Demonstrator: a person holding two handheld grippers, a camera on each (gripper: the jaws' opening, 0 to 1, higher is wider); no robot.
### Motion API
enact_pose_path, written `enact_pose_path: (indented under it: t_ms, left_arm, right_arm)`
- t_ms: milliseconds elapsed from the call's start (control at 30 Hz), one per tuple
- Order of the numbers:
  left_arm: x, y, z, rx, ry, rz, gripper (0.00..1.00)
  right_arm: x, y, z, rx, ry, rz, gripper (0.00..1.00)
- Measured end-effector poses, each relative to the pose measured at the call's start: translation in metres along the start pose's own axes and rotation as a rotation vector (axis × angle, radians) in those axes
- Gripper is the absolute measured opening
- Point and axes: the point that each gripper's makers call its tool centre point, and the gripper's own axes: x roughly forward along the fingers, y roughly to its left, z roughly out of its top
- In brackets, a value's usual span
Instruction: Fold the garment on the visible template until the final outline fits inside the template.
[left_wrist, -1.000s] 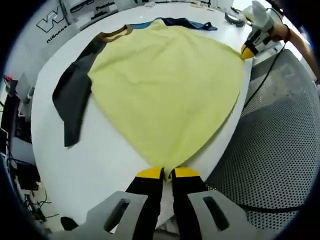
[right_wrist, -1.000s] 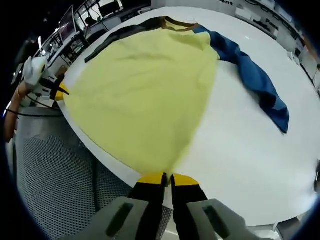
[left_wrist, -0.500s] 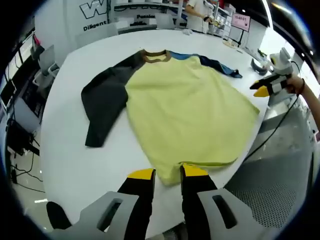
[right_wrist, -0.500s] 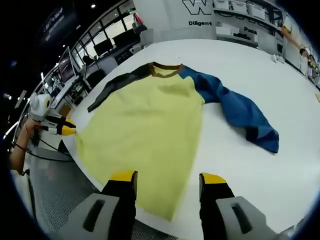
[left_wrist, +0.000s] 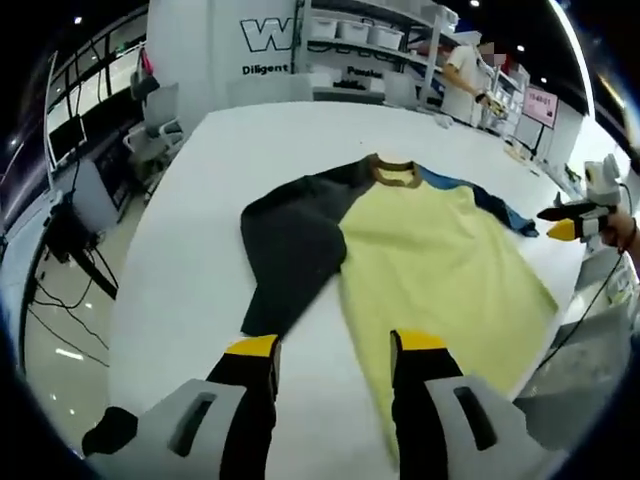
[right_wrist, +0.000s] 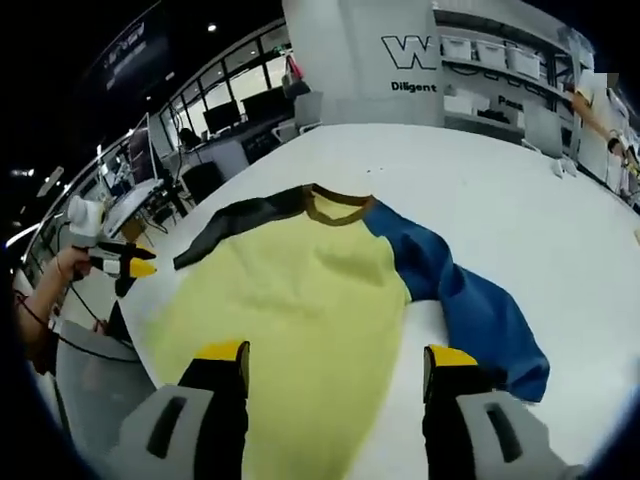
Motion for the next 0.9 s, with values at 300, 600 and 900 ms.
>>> enact_pose_path:
  t_ms: [300, 600, 900]
  left_arm:
    - [0.021, 0.013, 0.016, -0.08, -0.031, 0.041, 0.53]
    - [0.044, 0.026, 0.017, -0.086, 0.001, 0.068, 0.52]
    - [0.065, 0.038, 0.017, -0.13, 0.028, 0.1, 0.51]
  right_arm:
    - [0.04, 0.017, 0.047, -0.096, -0.082, 0.066, 0.68]
    - [0.089, 0.034, 0.089, -0.162, -0.086, 0.127, 0.68]
    - [0.152, 0.05, 0.121, -0.167, -0.087, 0.195, 0.65]
